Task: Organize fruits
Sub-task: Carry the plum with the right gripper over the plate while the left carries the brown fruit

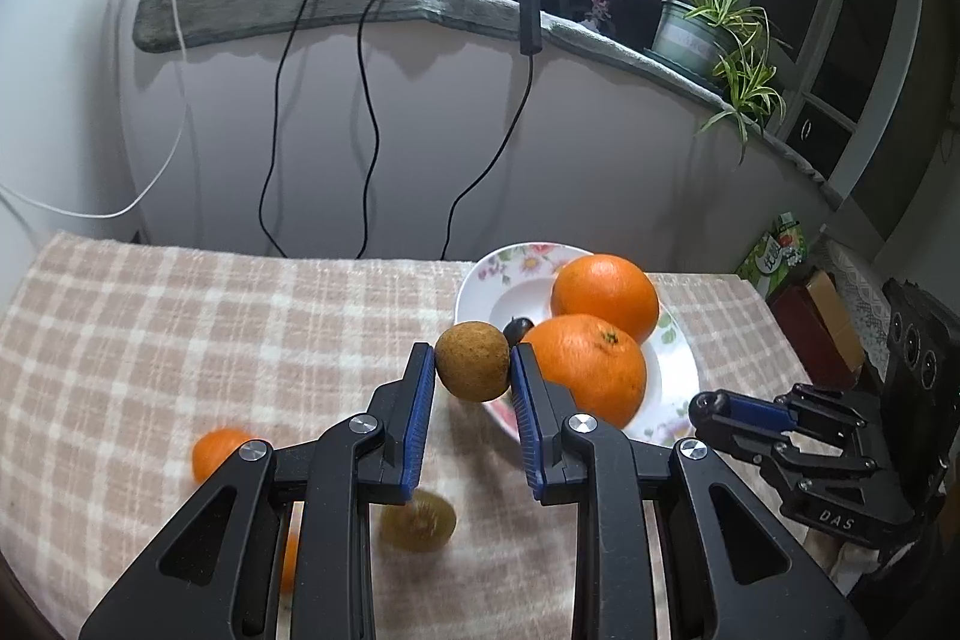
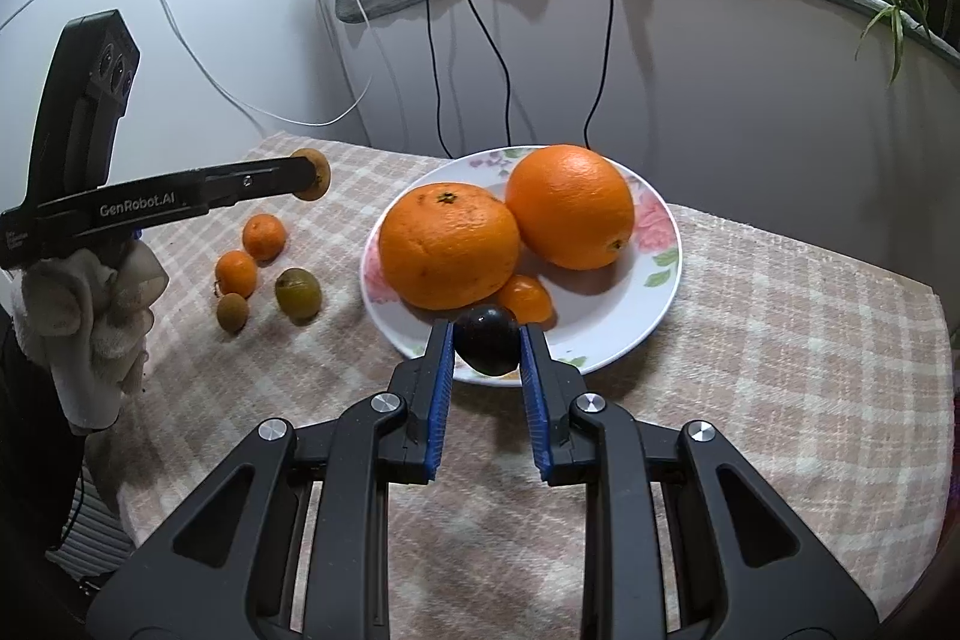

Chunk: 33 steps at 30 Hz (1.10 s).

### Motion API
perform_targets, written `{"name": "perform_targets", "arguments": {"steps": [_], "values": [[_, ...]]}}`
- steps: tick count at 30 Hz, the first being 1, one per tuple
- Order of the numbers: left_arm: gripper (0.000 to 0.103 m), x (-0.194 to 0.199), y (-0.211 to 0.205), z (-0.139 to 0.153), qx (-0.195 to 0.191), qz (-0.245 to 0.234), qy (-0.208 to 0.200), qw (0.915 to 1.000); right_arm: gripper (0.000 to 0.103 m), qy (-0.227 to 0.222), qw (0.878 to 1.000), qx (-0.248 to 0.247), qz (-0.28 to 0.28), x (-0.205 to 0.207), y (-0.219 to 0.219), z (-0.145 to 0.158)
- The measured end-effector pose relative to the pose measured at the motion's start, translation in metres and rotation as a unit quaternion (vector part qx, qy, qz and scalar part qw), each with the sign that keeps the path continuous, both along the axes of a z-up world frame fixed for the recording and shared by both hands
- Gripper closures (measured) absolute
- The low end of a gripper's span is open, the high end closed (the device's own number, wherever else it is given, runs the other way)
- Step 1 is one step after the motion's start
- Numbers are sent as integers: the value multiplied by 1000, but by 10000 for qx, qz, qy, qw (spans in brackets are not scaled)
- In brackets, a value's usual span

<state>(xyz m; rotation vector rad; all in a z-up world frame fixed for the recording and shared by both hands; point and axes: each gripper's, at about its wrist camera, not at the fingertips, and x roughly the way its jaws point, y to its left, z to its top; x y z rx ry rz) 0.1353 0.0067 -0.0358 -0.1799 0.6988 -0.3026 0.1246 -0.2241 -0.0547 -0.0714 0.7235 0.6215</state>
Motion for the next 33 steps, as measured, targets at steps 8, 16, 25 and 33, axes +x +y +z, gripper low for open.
{"name": "perform_targets", "arguments": {"steps": [8,16,25,33], "values": [[79,24,-11,-4,67,-91,74,9999,80,48,10000,18,-67,12,-5,-4],[79,42,-21,-9,158,-162,134,9997,80,87,9999,34,-90,22,-6,-9],[79,52,-25,-14,211,-171,178,9995,80,122,9999,60,-72,29,-4,-12],[79,56,-29,-13,253,-212,185,9993,80,130,9999,33,-50,32,-2,-13]]}}
